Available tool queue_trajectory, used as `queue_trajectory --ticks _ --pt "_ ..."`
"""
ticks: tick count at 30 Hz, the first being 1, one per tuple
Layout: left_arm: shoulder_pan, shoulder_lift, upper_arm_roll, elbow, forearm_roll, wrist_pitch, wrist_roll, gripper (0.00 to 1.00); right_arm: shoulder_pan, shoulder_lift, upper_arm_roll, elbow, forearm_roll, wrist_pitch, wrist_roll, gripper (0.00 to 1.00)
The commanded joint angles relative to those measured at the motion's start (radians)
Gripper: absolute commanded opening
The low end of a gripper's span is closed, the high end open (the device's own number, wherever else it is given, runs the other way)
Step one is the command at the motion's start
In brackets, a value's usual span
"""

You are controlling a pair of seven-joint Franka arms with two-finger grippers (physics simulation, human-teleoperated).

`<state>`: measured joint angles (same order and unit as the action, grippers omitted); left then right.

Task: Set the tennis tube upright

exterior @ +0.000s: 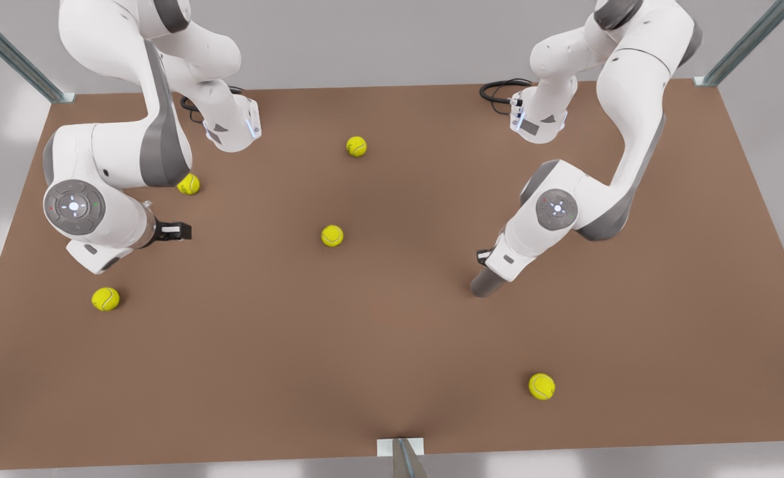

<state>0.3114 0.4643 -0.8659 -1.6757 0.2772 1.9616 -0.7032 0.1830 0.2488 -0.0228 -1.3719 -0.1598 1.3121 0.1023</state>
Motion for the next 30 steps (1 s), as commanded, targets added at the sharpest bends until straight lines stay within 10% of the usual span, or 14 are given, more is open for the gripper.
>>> queue_trajectory --ticks 1,4,13,18,21,23,30 --pt "0.0 -0.003 0.001 0.001 0.008 -0.017 -0.117 0.55 0.0 0.0 0.0 0.0 0.0 -0.002 0.0 1.0" --pt "0.0 -0.004 0.005 0.001 0.008 -0.017 -0.117 0.88 0.0 -0.002 0.0 0.0 0.0 -0.002 0.0 1.0" --pt "0.0 -0.009 0.005 0.04 0.005 -0.085 -0.12 1.0 -0.005 0.001 -0.003 -0.001 -0.001 -0.001 0.0 1.0" --pt "0.044 -0.009 -0.027 0.471 0.005 -0.659 0.051 1.0 -0.005 0.0 -0.003 0.0 -0.001 -0.001 -0.001 1.0" --pt "0.112 -0.07 -0.028 0.479 0.039 -0.805 0.453 1.0 -0.005 0.0 -0.003 0.01 -0.001 -0.001 -0.001 1.0" --pt "-0.267 -0.386 0.536 0.166 -0.123 -0.592 0.791 1.0 -0.004 -0.002 -0.003 0.013 -0.003 -0.001 -0.003 1.0" --pt "-0.342 -0.25 0.619 0.401 -0.204 -0.721 0.654 1.0 -0.002 -0.002 -0.003 0.013 -0.001 -0.001 -0.001 1.0"
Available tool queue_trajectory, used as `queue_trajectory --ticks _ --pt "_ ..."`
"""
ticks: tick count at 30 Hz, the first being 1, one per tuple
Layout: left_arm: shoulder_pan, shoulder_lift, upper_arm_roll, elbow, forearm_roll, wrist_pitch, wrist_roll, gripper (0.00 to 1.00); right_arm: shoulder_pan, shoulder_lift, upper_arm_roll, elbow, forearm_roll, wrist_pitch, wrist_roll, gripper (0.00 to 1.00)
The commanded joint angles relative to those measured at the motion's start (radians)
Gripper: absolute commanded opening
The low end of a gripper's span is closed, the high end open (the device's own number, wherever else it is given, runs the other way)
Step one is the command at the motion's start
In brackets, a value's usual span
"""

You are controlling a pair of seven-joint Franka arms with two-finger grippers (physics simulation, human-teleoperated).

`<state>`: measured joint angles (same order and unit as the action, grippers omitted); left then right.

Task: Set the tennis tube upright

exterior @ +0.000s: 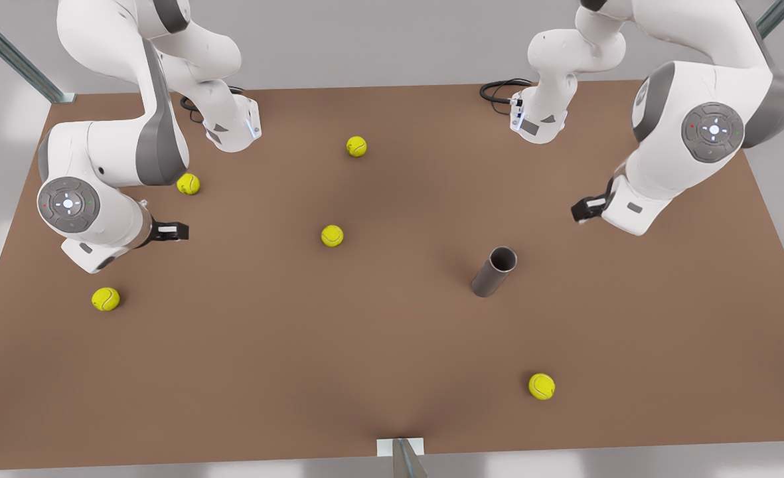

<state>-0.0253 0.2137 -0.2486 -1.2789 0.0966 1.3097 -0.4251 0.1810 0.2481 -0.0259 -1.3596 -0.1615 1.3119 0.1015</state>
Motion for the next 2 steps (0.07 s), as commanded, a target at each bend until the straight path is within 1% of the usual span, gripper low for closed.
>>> queue_trajectory --ticks 1,2 --pt "-0.004 0.001 0.002 0.004 -0.025 -0.07 0.376 1.0 0.0 -0.001 0.0 0.0 0.0 0.0 0.0 1.0" --pt "-0.004 0.001 0.003 0.004 -0.025 -0.075 0.376 1.0 0.0 -0.001 0.0 0.0 0.0 0.0 0.0 1.0"
